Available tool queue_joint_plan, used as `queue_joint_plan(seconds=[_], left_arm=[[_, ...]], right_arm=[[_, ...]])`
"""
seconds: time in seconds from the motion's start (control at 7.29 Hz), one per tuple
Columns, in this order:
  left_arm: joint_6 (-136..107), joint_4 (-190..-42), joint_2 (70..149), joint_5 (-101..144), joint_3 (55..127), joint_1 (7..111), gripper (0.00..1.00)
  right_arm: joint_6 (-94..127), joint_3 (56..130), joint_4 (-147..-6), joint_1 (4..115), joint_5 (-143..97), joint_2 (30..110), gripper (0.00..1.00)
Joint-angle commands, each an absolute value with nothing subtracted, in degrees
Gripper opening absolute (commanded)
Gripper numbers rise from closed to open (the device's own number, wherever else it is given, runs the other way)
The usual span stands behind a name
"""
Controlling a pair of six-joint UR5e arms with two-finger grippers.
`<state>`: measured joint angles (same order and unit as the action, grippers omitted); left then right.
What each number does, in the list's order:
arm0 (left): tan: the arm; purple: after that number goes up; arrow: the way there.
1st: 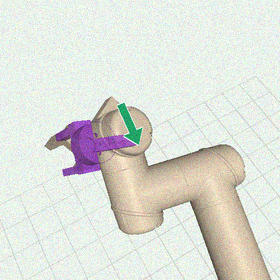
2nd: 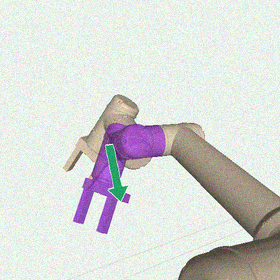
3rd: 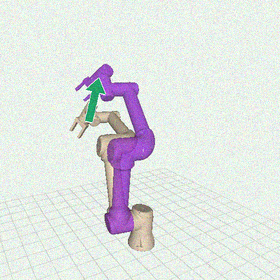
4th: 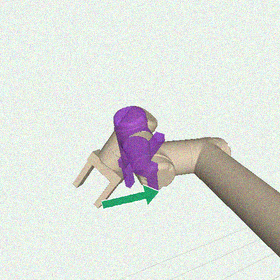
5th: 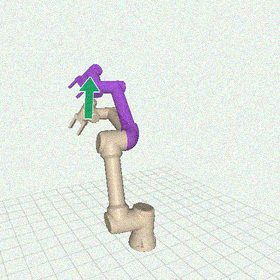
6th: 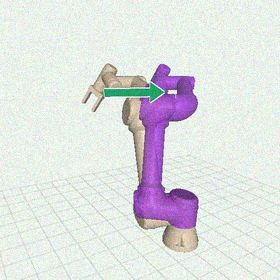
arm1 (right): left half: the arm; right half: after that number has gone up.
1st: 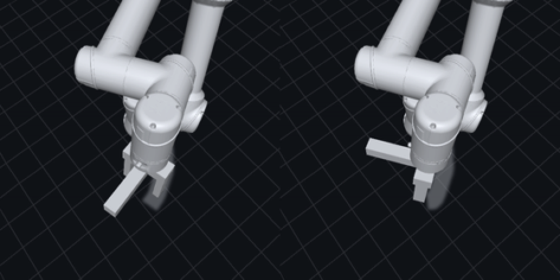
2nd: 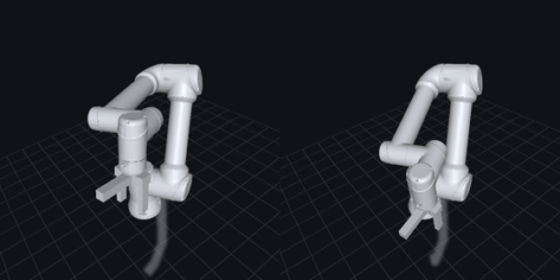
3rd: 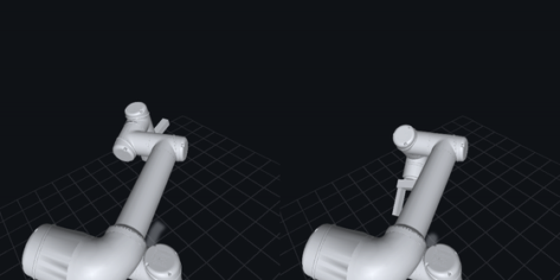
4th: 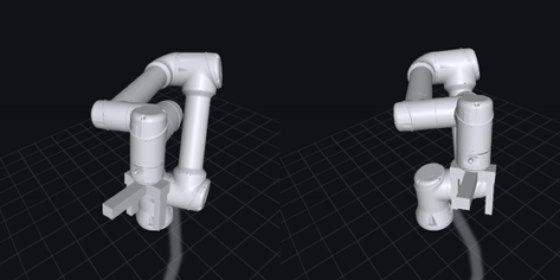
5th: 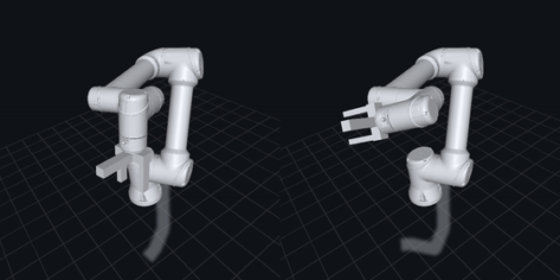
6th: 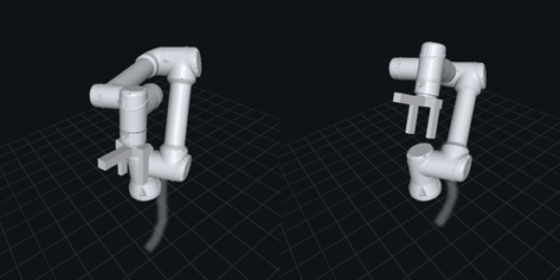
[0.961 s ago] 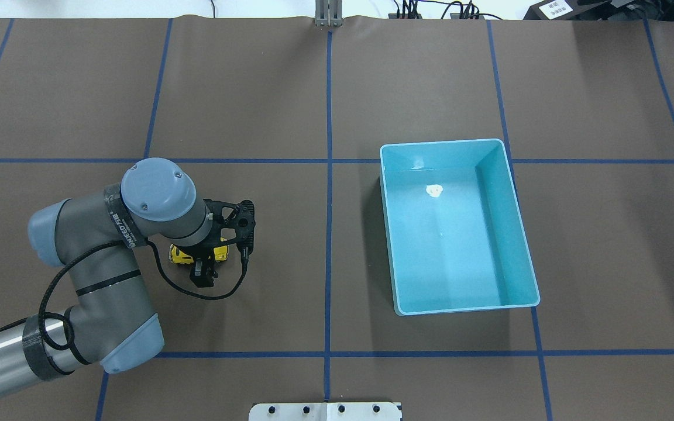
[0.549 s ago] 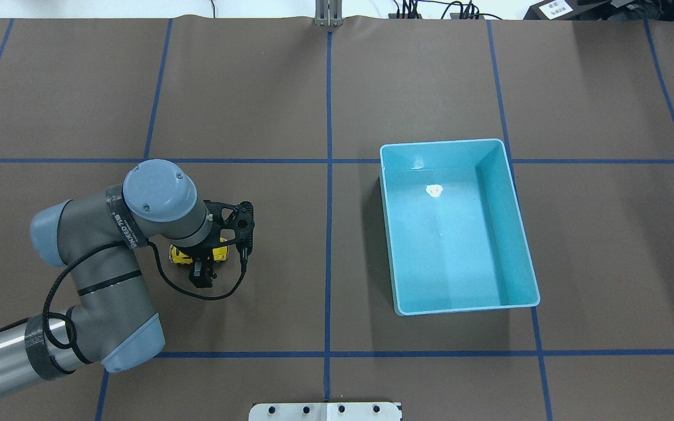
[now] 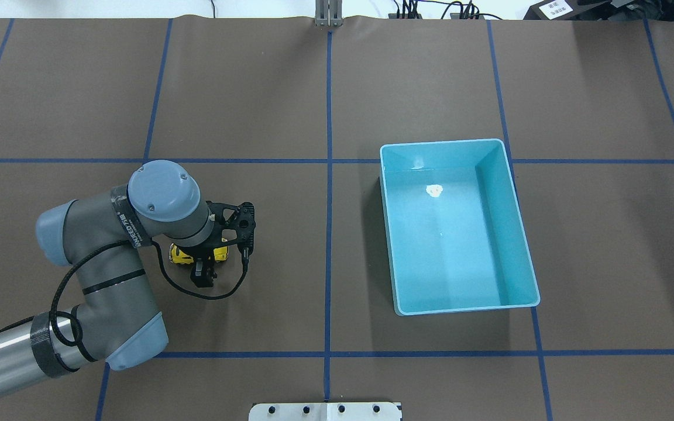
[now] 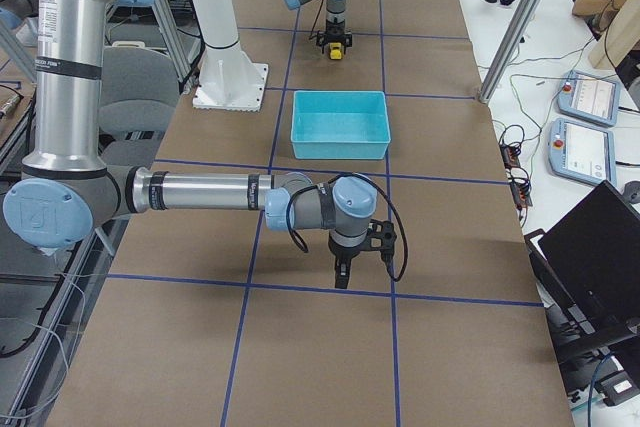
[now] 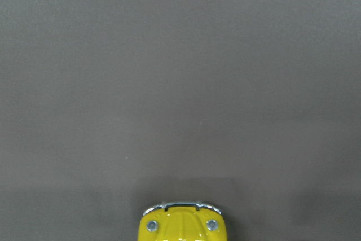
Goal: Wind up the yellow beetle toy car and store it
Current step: 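Press the left gripper on the car's roof and pull it backward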
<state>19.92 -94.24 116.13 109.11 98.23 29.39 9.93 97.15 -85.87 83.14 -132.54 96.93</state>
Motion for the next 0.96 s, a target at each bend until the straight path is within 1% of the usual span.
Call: queue_joint_plan(seconds=[0.0,0.14,0.41,0.69,0.82], left_arm=[[20.1,-97.4,115.8,109.2,96.9,29.4,0.89],[20.1,-97.4,115.8,109.2,97.2,29.6,0.81],[20.1,-97.3,115.7,109.4,97.6,30.0,0.72],[20.1,-97.1,115.7,110.0,97.7,30.0,0.54],[20.2,-97.1,115.6,111.3,97.7,30.5,0.49]], right_arm=[[9.9,97.2,-85.9,83.1,-132.5,96.9,1.0],[9.9,97.2,-85.9,83.1,-132.5,96.9,1.0],[9.9,97.2,-85.9,83.1,-132.5,96.9,1.0],[9.9,97.2,-85.9,83.1,-132.5,96.9,1.0],[9.9,97.2,-85.9,83.1,-132.5,96.9,1.0]])
